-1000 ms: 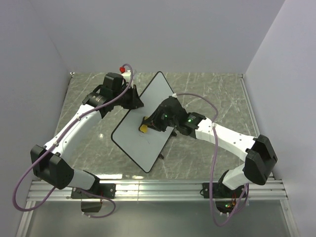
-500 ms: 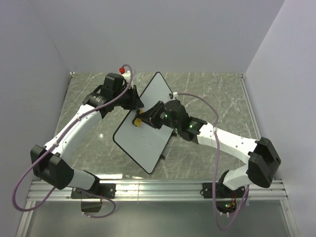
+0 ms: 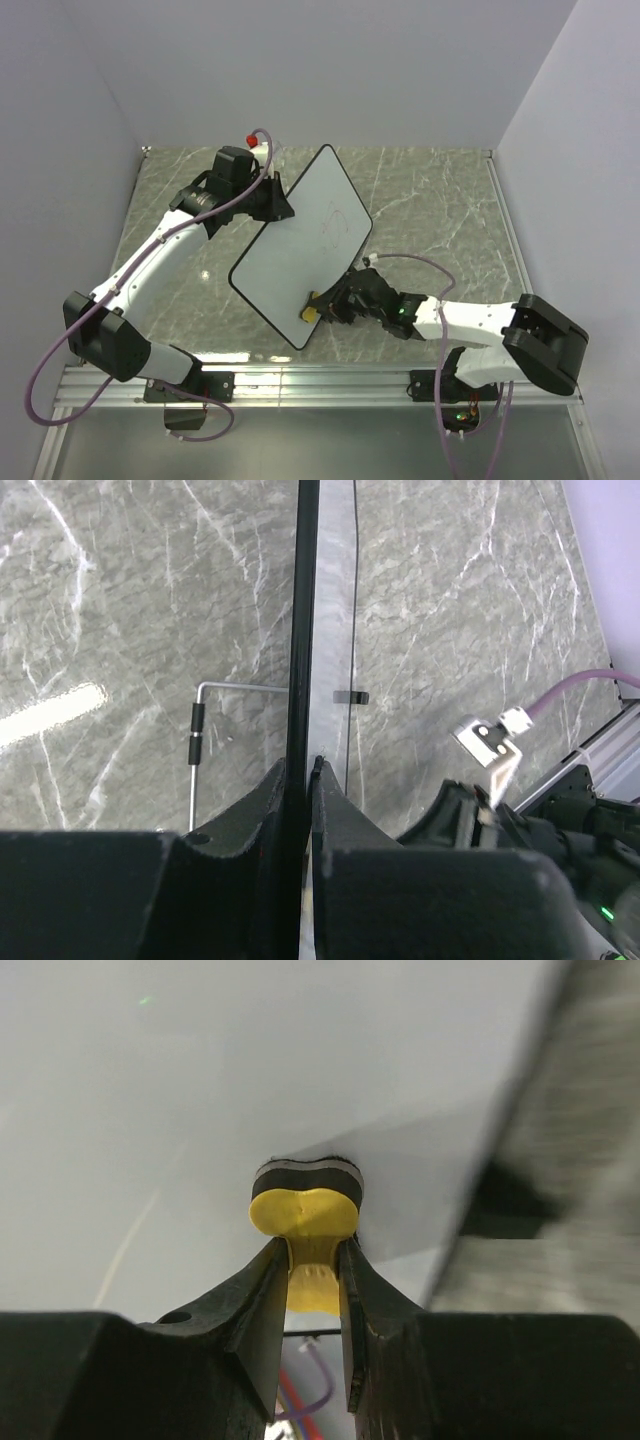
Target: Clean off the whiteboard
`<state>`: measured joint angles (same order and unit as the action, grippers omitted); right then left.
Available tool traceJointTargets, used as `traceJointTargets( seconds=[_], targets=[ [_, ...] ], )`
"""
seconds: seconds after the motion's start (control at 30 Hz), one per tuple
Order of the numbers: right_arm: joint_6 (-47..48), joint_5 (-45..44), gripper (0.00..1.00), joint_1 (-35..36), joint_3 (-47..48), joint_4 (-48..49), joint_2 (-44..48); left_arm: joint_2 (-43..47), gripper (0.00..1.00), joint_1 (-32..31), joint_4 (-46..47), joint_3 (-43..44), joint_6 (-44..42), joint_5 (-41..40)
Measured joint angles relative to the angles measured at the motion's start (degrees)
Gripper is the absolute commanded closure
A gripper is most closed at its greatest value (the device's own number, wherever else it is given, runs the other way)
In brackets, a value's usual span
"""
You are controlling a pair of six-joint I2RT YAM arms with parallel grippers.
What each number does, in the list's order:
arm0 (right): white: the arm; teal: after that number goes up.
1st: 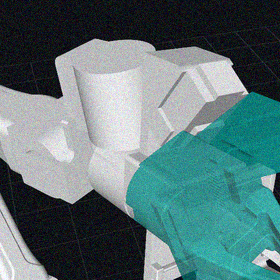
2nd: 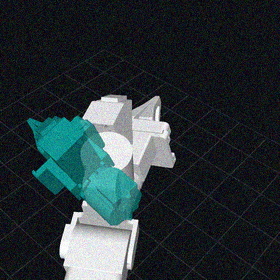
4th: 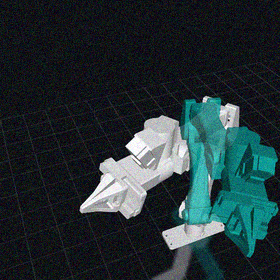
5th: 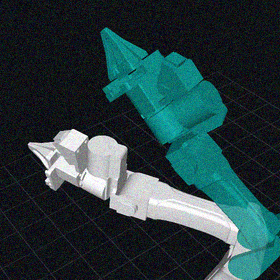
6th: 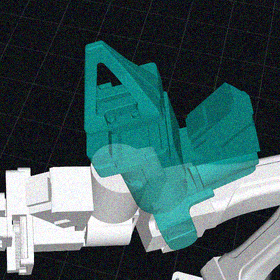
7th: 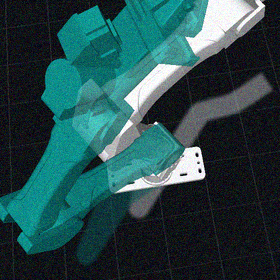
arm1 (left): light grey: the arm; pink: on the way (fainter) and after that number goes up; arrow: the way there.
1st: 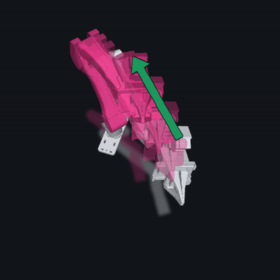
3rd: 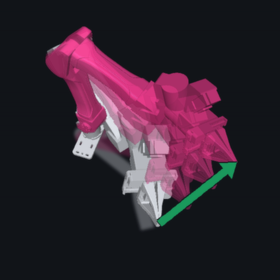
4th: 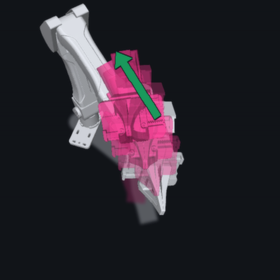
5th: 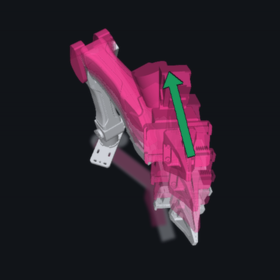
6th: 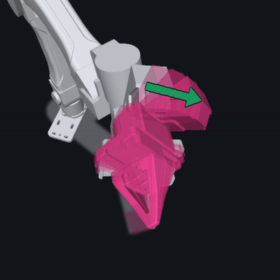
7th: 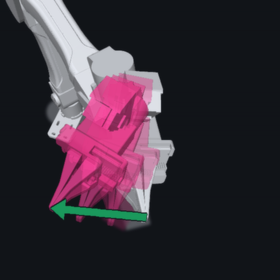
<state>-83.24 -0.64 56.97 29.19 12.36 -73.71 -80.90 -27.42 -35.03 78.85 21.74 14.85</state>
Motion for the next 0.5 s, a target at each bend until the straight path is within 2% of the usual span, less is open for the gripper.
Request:
traceJointTargets(
  seconds=[0.33, 0.5],
  targets=[
    [-0.87, -0.20, 1.00, -1.11, -2.03, 0.66, -2.54, -0.17, 1.00, -0.04, 0.31, 0.04, -0.39, 0.13],
    [0.20, 0.24, 1.00, -1.73, 1.09, -4.74, -1.44, -0.20, 1.00, -0.07, 0.52, 0.04, -0.90, 0.13]
  ],
)
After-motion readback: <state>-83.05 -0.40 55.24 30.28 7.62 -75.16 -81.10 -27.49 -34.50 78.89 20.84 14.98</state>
